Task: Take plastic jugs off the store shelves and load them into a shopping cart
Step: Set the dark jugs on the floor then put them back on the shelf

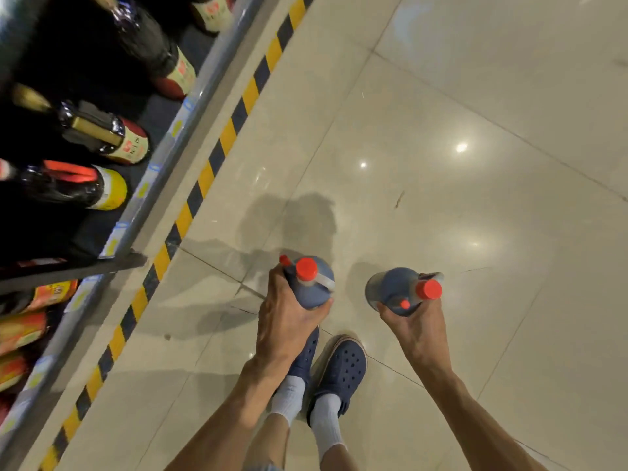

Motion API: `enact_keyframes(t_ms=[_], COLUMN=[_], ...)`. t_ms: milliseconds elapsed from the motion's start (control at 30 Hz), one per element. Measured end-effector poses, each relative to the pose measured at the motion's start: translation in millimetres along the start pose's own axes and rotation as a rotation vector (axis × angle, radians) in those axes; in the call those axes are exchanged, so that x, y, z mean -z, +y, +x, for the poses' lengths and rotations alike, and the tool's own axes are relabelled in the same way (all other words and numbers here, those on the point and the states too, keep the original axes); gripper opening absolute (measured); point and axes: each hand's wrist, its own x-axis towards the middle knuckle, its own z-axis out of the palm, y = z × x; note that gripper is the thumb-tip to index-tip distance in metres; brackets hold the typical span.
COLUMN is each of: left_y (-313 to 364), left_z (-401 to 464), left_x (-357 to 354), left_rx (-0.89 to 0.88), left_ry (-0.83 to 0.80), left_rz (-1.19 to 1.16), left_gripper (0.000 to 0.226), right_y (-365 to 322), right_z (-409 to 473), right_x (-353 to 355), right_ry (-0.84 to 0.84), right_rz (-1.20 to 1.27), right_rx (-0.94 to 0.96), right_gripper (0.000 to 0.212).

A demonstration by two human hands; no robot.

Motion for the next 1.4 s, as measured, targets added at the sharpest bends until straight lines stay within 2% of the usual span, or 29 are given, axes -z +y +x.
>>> enact_keyframes(t_ms=[100, 167, 200, 333, 533, 700, 867, 967, 1067, 1167, 1400], left_y=[34, 78, 83, 134, 191, 208, 194, 173, 141, 101, -5], left_z=[-22, -60, -69, -129, -225, -325, -424, -481, -537, -591, -726], left_x=[42, 116, 117, 197, 298, 374, 439, 472, 496, 517, 565], left_rx=[0.023, 0.025, 0.036, 0.021, 0.056, 0.082, 0.141, 0.200, 0.292, 0.364, 0.486], left_ry=[0.035, 0.105, 0.103, 0.239, 0.456, 0.641, 0.866, 1.023, 1.153, 1.280, 1.549], left_rz=[-0.025, -0.094, -0.110, -0.196, -0.325, -0.488, -0.611, -0.680, -0.696, -0.684, -0.611], left_gripper=[0.087, 0.088, 0.089, 0.087, 0.099, 0.096, 0.105, 0.097, 0.103, 0.118, 0.111], right_y=[-56, -136, -145, -222, -308, -404, -474, -495, -507, -512, -486], right_z=[-25, -70, -81, -140, -199, -311, -417, -485, -558, -625, -803], right_x=[27, 64, 71, 108, 134, 166, 174, 156, 133, 98, 18], right_ry=[-0.017, -0.012, -0.005, -0.082, -0.262, -0.350, -0.474, -0.518, -0.571, -0.664, -0.836], right_rz=[0.055, 0.099, 0.116, 0.151, 0.072, 0.102, 0.018, -0.014, -0.075, -0.159, -0.215], right_rx=[0.057, 0.150, 0.163, 0.277, 0.393, 0.637, 0.886, 1.023, 1.152, 1.250, 1.414], right_gripper=[0.058, 0.051, 0.049, 0.062, 0.071, 0.075, 0.068, 0.076, 0.092, 0.100, 0.106])
